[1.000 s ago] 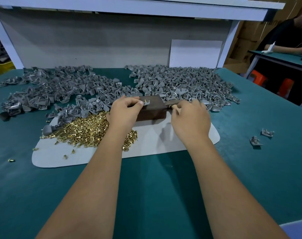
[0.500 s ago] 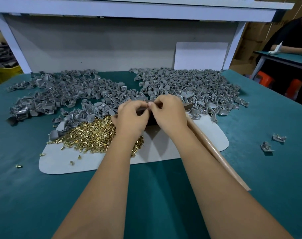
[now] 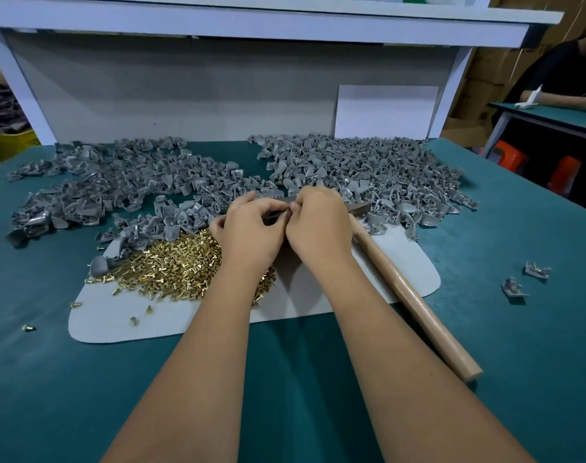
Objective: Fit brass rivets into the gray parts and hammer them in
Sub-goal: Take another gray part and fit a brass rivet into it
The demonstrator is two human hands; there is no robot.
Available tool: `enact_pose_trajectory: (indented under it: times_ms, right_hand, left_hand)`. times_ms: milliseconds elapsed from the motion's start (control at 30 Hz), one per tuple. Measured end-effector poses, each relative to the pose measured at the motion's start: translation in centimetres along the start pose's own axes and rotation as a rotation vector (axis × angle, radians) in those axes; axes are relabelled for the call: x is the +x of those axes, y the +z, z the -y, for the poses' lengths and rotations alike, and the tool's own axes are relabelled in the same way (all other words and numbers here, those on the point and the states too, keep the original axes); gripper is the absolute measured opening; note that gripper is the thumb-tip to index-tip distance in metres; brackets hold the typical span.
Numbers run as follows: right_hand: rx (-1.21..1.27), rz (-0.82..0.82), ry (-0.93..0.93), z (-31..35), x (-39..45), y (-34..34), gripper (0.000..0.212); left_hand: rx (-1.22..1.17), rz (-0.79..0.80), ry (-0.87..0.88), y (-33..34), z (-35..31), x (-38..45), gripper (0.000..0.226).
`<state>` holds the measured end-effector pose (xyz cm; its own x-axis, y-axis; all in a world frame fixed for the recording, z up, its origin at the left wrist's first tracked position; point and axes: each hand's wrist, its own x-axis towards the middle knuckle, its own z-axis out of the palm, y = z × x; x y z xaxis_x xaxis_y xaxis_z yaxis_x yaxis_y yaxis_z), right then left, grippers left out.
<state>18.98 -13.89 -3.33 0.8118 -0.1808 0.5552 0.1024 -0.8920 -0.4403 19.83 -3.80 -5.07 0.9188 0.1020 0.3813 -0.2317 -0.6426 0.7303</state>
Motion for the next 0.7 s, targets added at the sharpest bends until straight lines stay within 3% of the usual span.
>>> enact_pose_trajectory:
  times_ms: [300,500,700]
  right_hand:
    - [0.095,-0.025,0.051,0.3,-0.2,0.0,0.013]
    - [0.179,0.092,0.16,0.6,0.4,-0.6,0.016]
    - [0.159,0.171,0.224,0.9,1.1,-1.2,0.007]
  left_hand:
    - [-0.018,0.007,-0.028,0.1,0.2,0.2,0.009]
    - [-0.038,0.024,-0.035,0.2,0.2,0.1,0.009]
    - [-0.055,0.028,-0.039,0.2,0.2,0.1,0.011]
